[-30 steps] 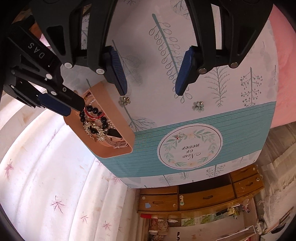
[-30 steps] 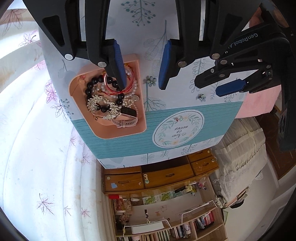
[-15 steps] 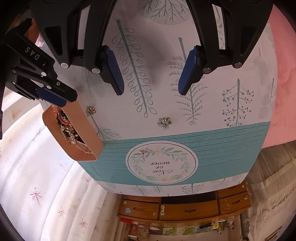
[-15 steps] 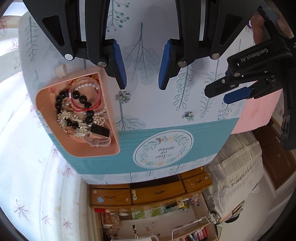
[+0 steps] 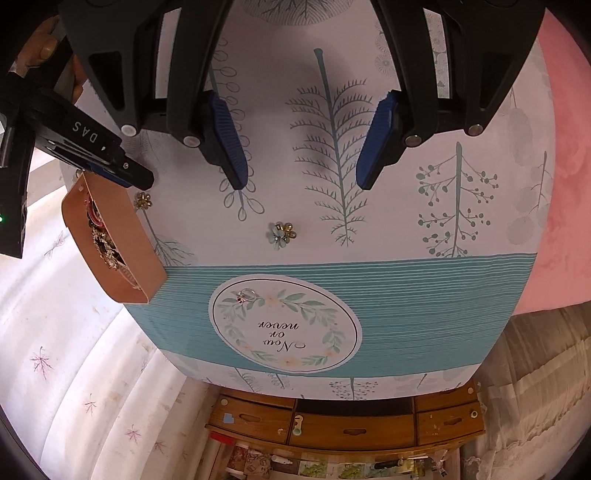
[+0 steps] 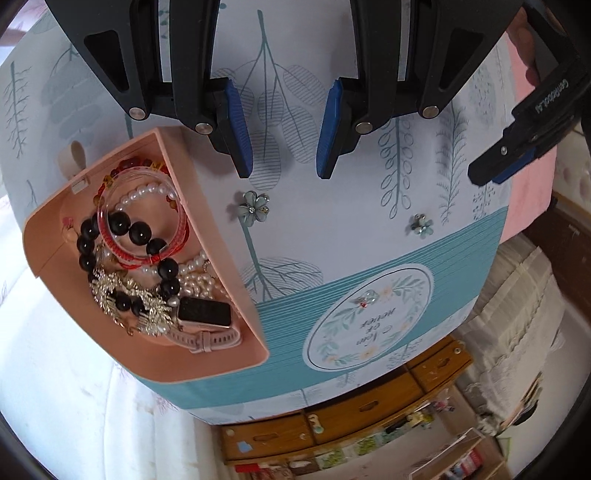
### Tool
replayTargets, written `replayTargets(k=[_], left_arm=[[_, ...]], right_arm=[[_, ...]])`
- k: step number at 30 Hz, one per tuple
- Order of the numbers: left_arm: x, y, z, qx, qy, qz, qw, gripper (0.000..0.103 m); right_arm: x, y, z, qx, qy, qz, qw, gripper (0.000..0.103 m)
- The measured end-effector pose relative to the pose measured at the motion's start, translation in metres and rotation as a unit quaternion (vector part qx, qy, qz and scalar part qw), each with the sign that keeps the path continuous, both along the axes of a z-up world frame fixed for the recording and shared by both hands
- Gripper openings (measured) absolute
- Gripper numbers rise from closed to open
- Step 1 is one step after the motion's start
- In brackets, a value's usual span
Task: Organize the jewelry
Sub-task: 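Withdraw both grippers from the tray toward the two flower brooches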
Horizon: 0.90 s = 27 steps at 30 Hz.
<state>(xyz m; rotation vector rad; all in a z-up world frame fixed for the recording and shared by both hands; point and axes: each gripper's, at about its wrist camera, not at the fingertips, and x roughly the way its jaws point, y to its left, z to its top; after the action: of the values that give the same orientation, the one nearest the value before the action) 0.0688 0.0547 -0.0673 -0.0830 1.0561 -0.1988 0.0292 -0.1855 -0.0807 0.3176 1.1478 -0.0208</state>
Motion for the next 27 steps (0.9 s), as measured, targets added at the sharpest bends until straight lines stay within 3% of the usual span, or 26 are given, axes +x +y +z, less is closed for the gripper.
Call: replayTargets(k=[6,12,17,22,27], left_arm=[[0.003,0.000,-0.004,0.003,-0.001,-0.003,1.0000,0.058],[0.011,0.005,-0.013,-0.001,0.006,0.005,1.0000,0.058],[0.024,0.007,-0.020,0.004,0.008,0.001,1.0000,0.058],[0.041,0.007,-0.022,0.001,0.007,-0.020,0.9998,0.058],[0.054,-0.002,-0.025,-0.008,0.011,-0.053,0.9985,0.058]], right_arm=[[0.012,-0.002,-0.012,-0.004,0.000,-0.044,0.999,0.037],[0.023,0.013,-0.015,-0.065,-0.001,-0.077,0.995,0.037],[0.035,0.031,-0.018,-0.122,0.012,-0.125,0.985,0.043],[0.049,0.046,-0.023,-0.152,0.009,-0.172,0.973,0.047],[0.059,0.052,-0.026,-0.163,-0.009,-0.171,0.972,0.044]])
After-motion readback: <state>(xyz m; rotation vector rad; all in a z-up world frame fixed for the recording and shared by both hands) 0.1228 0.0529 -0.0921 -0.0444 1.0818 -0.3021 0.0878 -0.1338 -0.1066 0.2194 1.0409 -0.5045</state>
